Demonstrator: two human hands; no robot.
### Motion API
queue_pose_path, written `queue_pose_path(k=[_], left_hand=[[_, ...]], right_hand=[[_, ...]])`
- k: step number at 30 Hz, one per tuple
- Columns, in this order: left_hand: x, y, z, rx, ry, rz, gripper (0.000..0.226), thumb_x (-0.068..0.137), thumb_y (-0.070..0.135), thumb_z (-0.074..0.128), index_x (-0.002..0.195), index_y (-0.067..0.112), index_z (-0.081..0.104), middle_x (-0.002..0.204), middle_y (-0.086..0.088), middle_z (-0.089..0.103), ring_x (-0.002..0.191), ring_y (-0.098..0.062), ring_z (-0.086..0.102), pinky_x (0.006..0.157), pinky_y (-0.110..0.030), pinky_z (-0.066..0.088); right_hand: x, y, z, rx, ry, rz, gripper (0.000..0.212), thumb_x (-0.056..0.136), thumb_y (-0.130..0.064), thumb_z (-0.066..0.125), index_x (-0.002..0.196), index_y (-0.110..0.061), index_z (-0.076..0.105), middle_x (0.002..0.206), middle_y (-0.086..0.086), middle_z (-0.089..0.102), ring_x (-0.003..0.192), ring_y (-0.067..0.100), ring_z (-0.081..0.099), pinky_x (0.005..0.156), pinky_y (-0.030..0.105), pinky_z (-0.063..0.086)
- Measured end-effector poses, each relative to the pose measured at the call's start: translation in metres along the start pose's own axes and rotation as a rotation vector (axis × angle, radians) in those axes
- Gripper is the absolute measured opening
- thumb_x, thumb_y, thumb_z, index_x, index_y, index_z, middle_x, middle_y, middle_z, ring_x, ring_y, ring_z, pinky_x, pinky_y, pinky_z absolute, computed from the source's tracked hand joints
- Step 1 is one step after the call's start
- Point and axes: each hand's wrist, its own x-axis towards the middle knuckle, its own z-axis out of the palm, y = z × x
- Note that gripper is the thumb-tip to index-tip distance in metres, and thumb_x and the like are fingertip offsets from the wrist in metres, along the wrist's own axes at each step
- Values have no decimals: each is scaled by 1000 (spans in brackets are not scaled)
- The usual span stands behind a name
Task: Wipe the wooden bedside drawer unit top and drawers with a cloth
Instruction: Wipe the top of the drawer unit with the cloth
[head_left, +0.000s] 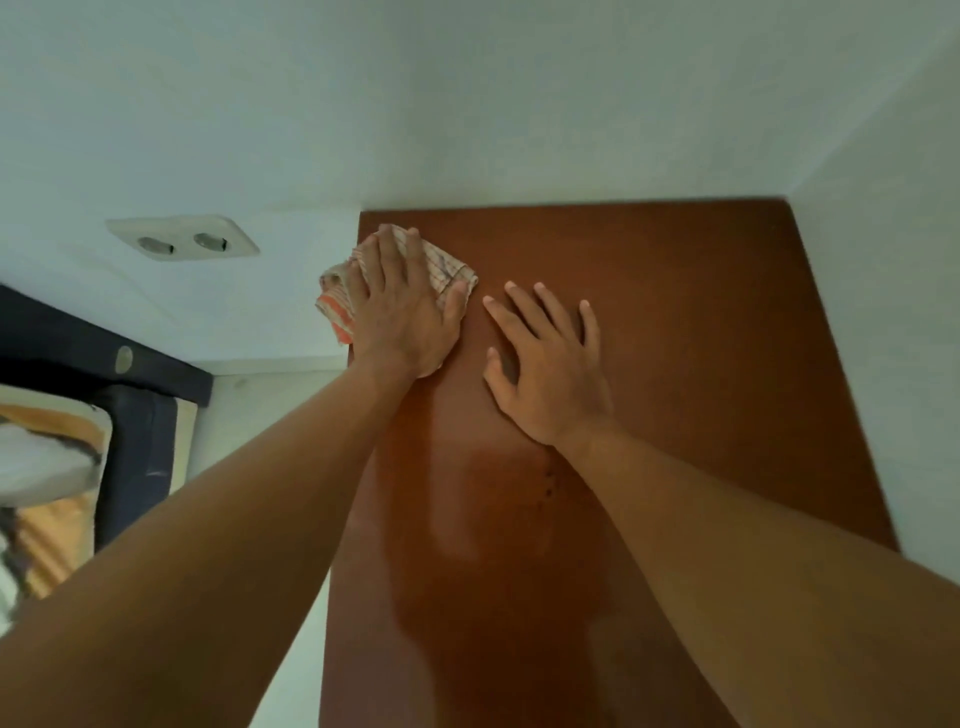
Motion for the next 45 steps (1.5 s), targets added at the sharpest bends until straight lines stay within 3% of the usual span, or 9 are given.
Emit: queue_pose_path(k=[5, 11, 16, 18, 21, 26, 32, 39, 45], left_hand=[[-38, -3, 2, -11, -13, 24, 85, 97, 65, 19, 162, 10, 10, 168, -21, 6, 156, -37, 3, 124, -55, 5], [-102, -11, 4, -15, -22, 40, 82, 98, 63, 18, 162, 14, 8, 169, -20, 3, 156, -37, -1, 124, -54, 1], [-166, -17, 5, -26, -45, 38, 77, 101, 56, 21, 163, 11, 7, 169, -19, 1, 156, -36, -2, 124, -52, 0], [-192, -20, 7, -31, -33, 53, 78, 101, 54, 19, 162, 8, 7, 169, -20, 3, 156, -36, -1, 124, -52, 0], [-223, -24, 9, -39, -52, 63, 79, 98, 53, 12, 161, 6, 6, 169, -20, 1, 156, -35, -2, 125, -50, 0], [-273, -31, 12, -107, -78, 82, 69, 106, 40, 28, 162, 6, 6, 170, -17, 0, 157, -34, -4, 125, -50, 1], [-343, -39, 8, -121, -111, 125, 70, 101, 40, 12, 161, 4, 11, 169, -19, 4, 156, -38, -1, 124, -51, 4], [-412, -44, 1, -125, -170, 151, 65, 107, 19, 39, 161, 2, 7, 169, -21, 0, 155, -40, -3, 123, -55, 11], [-464, -59, -11, -95, -280, 187, 63, 108, 17, 28, 160, 2, -2, 169, -17, -6, 156, -33, -7, 125, -46, -1]], right_hand=[[-1, 0, 0, 21, 4, 6, 58, 96, -52, 43, 152, -36, 44, 163, -5, 37, 153, 21, 26, 122, 61, 14], [-7, -8, -4, -22, 103, -24, 42, 94, -48, 51, 128, -30, 69, 140, -5, 64, 129, 26, 54, 114, 59, 28], [-21, -26, -10, -133, -65, 27, 49, 103, -30, 39, 151, -25, 48, 160, 0, 42, 150, 26, 34, 121, 66, -1], [-48, -32, -16, -105, -53, 20, 49, 102, -28, 40, 150, -21, 49, 161, 2, 41, 151, 25, 32, 121, 65, -4], [-116, -38, -18, -50, 25, -71, 49, 100, -26, 45, 149, -20, 50, 158, 2, 46, 150, 25, 35, 123, 63, -1], [-195, -46, -8, -74, -16, -80, 52, 101, -26, 40, 152, -19, 46, 157, 4, 47, 150, 28, 37, 123, 64, 6], [-194, -75, -25, -220, -277, 74, 61, 104, -31, 33, 162, -19, 21, 170, 1, 20, 158, 29, 11, 122, 64, -3], [-182, -96, -55, -336, -486, 123, 65, 104, -47, 37, 161, -19, 26, 169, 0, 24, 157, 30, 14, 122, 65, -1], [-223, -109, -57, -310, -484, 97, 62, 105, -41, 38, 161, -17, 26, 169, 1, 25, 157, 28, 15, 124, 63, 1]])
